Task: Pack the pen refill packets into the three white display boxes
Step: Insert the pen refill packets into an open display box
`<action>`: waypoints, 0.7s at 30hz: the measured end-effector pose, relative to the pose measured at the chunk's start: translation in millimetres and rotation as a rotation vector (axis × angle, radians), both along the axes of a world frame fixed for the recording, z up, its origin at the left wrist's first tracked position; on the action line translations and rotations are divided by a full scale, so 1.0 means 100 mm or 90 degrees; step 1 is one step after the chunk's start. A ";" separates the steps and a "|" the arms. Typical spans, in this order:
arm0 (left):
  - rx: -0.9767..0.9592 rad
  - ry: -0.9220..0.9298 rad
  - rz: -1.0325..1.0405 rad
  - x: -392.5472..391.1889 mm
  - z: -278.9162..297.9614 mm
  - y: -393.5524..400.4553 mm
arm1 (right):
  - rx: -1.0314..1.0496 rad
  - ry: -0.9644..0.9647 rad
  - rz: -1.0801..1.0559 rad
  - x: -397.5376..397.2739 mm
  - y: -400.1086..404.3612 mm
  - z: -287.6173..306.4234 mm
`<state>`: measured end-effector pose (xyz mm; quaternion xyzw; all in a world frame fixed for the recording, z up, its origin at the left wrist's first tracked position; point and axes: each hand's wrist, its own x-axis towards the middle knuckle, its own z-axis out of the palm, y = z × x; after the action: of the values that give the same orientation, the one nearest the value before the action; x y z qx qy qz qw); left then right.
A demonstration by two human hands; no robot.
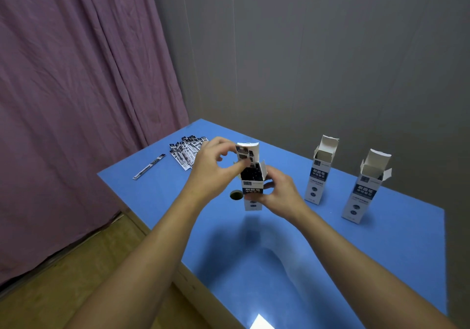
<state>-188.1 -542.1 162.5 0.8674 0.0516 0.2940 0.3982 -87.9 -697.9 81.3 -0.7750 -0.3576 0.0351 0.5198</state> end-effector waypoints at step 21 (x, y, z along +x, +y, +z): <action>0.152 0.070 0.034 0.08 0.01 0.00 | -0.033 -0.005 0.005 -0.02 -0.01 -0.12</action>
<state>-180.4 -542.4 163.5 0.9217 0.0609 0.2605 0.2808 -90.4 -698.8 68.9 -0.7871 -0.3615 0.0437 0.4979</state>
